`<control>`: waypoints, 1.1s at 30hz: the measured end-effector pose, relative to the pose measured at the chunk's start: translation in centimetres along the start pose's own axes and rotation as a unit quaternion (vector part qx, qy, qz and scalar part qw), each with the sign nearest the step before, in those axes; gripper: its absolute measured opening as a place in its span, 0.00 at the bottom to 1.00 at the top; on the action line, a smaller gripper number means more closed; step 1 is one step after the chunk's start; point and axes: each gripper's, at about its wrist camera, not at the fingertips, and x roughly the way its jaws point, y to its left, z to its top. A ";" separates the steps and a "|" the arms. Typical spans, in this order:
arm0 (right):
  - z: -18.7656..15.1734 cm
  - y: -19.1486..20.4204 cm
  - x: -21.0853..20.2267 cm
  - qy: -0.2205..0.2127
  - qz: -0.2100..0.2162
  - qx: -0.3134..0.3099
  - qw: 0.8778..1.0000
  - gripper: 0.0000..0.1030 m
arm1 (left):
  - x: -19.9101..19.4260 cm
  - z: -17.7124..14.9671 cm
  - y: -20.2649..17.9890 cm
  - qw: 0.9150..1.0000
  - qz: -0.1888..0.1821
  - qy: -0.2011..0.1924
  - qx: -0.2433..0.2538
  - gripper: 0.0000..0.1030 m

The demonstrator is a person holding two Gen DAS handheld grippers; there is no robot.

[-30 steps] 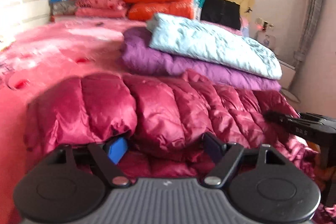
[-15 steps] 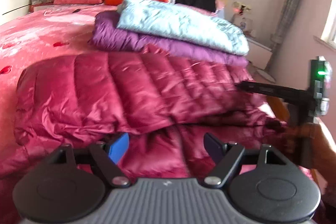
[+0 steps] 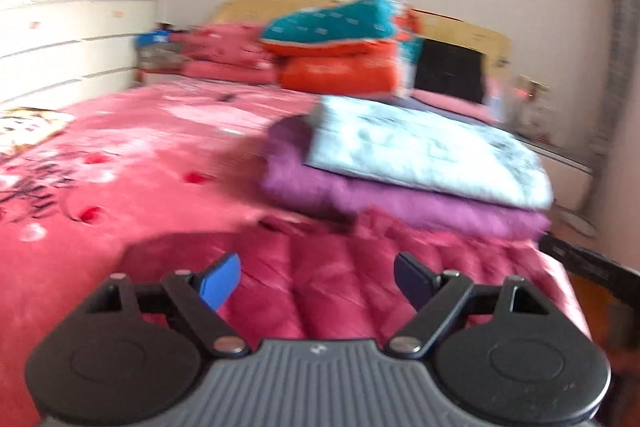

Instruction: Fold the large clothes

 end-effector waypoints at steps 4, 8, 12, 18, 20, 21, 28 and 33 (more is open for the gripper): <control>-0.4 2.1 1.6 0.018 0.035 -0.039 0.998 1.00 | 2.6 -0.2 1.2 0.998 0.055 0.013 0.008 0.82; -1.4 4.0 3.9 0.056 0.063 -0.080 0.993 1.00 | 4.5 -1.5 2.7 0.996 0.084 0.032 -0.001 0.81; -2.5 4.9 6.2 0.092 0.050 -0.118 0.988 1.00 | 5.8 -3.0 3.1 0.994 0.100 0.034 0.015 0.82; -3.5 5.4 8.3 0.137 0.055 -0.122 0.981 1.00 | 7.1 -4.7 3.4 0.992 0.108 0.027 0.052 0.89; -4.0 5.8 9.0 0.153 0.058 -0.126 0.978 1.00 | 7.7 -5.1 4.5 0.994 0.098 0.031 0.032 0.91; -4.1 6.0 9.5 0.160 0.060 -0.127 0.977 1.00 | 8.0 -5.4 5.2 0.995 0.090 0.033 0.013 0.92; -5.5 7.2 10.5 0.169 0.057 -0.144 0.974 1.00 | 8.9 -6.7 6.5 0.997 0.071 0.032 -0.019 0.93; -5.5 6.4 9.6 0.162 0.072 -0.128 0.976 1.00 | 9.2 -7.0 6.5 0.997 0.071 0.035 -0.015 0.94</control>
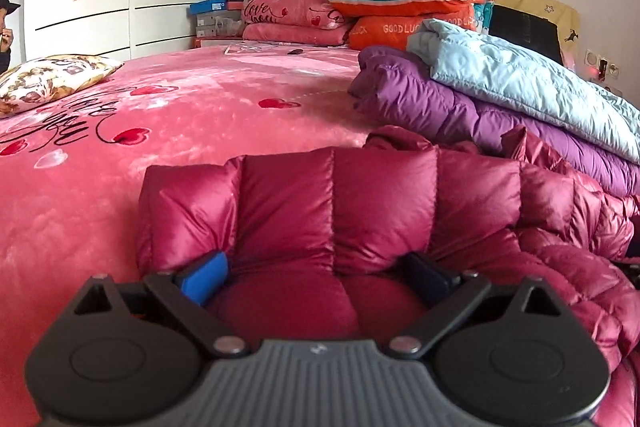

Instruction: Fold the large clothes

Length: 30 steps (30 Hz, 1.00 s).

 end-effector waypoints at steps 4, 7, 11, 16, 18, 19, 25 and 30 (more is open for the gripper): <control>0.7 -1.3 -1.9 -0.024 0.012 0.039 0.999 1.00 | -0.1 -0.2 -0.4 1.000 0.007 -0.003 0.009 0.94; 1.2 -1.2 -3.6 -0.054 0.001 0.031 0.998 1.00 | -0.1 -0.3 -0.3 1.000 0.009 -0.005 0.012 0.95; 1.1 -1.7 -3.5 -0.057 -0.031 0.025 0.998 1.00 | -0.1 -0.4 -0.2 1.000 0.008 -0.007 0.012 0.95; 0.2 -2.3 -1.6 -0.019 -0.059 0.007 0.998 1.00 | -0.1 -0.4 -0.1 1.000 0.005 -0.009 0.010 0.95; -0.1 -2.0 -0.9 -0.014 -0.063 -0.005 0.998 1.00 | -0.1 -0.5 0.0 1.000 0.002 -0.009 0.007 0.96; -0.3 -2.1 -0.6 -0.011 -0.062 -0.007 0.998 1.00 | -0.1 -0.5 0.0 1.000 0.001 -0.009 0.006 0.96; -1.2 -1.8 0.1 -0.031 -0.064 -0.009 0.997 1.00 | 0.0 -0.4 -0.3 1.000 0.006 -0.009 0.011 0.97; -0.9 -2.4 -2.3 -0.033 -0.049 0.017 0.998 1.00 | -0.8 0.1 -0.6 1.000 0.018 -0.009 0.018 0.97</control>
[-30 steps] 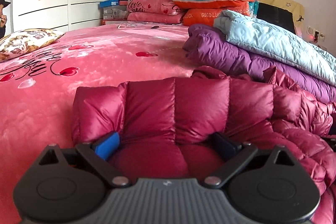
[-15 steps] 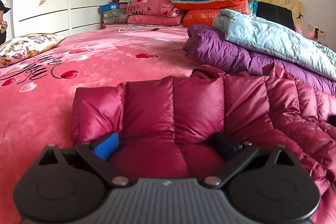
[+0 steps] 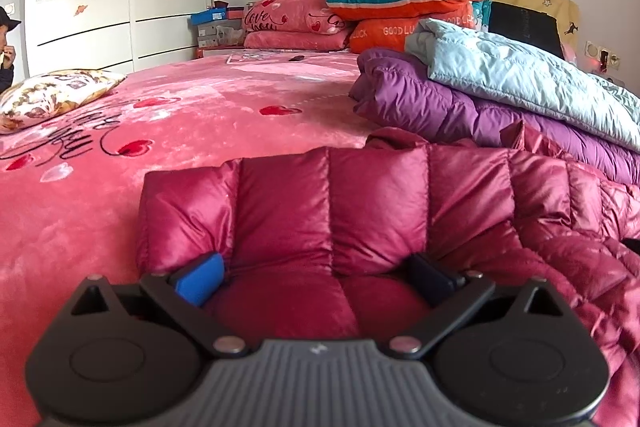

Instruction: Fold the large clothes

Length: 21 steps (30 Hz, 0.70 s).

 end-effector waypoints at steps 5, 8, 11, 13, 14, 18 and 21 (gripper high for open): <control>0.6 -0.1 -5.9 -0.021 0.003 -0.003 1.000 1.00 | -4.4 0.2 -0.7 1.000 0.018 -0.019 -0.008 0.96; -0.5 0.6 -8.7 -0.015 0.002 -0.020 1.000 1.00 | -8.1 -0.1 -2.0 0.999 0.007 -0.033 0.013 0.96; -2.2 1.6 -10.3 0.010 0.007 -0.031 0.999 1.00 | -10.8 -0.5 -3.5 0.999 -0.014 -0.026 0.032 0.96; -3.3 2.2 -10.9 0.028 0.003 -0.036 0.999 1.00 | -12.1 -1.2 -4.9 0.998 -0.025 -0.008 0.056 0.96; -3.8 2.5 -11.1 0.040 0.004 -0.036 0.999 1.00 | -12.6 -1.6 -5.6 0.997 -0.028 -0.001 0.071 0.96; -6.1 2.9 -12.3 0.080 -0.002 -0.034 0.996 1.00 | -14.4 -3.9 -7.8 0.991 -0.066 0.044 0.104 0.96; -7.4 2.6 -13.2 0.106 -0.005 -0.025 0.994 1.00 | -15.5 -5.6 -9.0 0.986 -0.074 0.069 0.129 0.96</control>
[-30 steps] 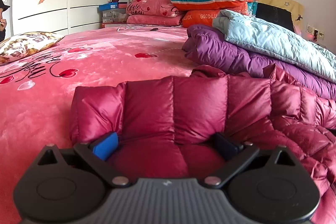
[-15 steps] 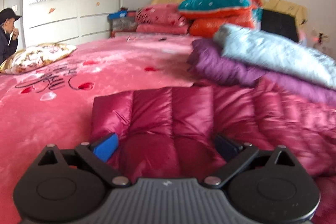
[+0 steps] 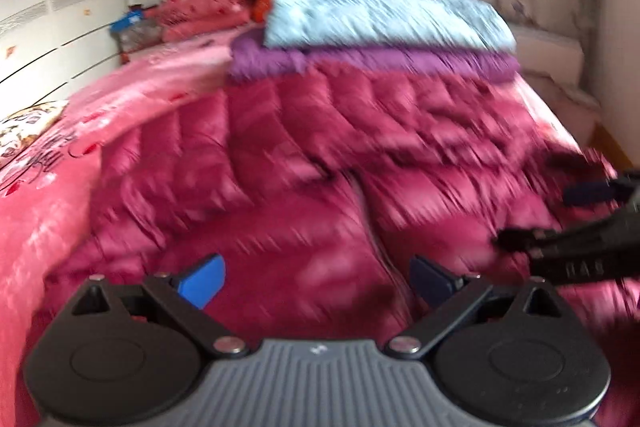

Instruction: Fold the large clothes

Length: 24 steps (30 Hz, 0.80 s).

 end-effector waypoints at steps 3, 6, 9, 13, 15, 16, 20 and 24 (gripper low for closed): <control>-1.6 -0.3 -1.2 0.018 0.002 0.004 1.000 1.00 | -0.9 -1.4 -1.1 1.000 -0.019 0.022 0.012 0.96; -3.1 -0.3 -2.8 0.028 0.005 0.002 1.000 1.00 | -2.2 -2.6 -1.9 0.999 -0.030 0.032 0.023 0.96; -4.8 -0.3 -4.5 0.035 0.007 -0.013 0.999 1.00 | -3.4 -3.3 -2.4 0.998 -0.042 0.038 0.022 0.96; -6.9 0.2 -7.3 0.043 0.018 -0.024 0.999 1.00 | -5.0 -4.7 -2.6 0.997 -0.060 0.049 0.021 0.96; -7.9 0.5 -8.7 0.048 0.024 -0.035 0.998 1.00 | -6.0 -5.2 -2.8 0.996 -0.065 0.050 0.027 0.96; -8.3 0.7 -9.3 0.051 0.025 -0.040 0.998 1.00 | -6.4 -5.5 -2.8 0.996 -0.071 0.051 0.027 0.96; -10.0 1.0 -11.8 0.071 0.045 -0.046 0.995 1.00 | -8.3 -6.2 -2.6 0.994 -0.091 0.058 0.026 0.96; -10.9 1.2 -13.4 0.097 0.061 -0.055 0.992 1.00 | -10.2 -7.2 -2.5 0.992 -0.105 0.058 0.038 0.96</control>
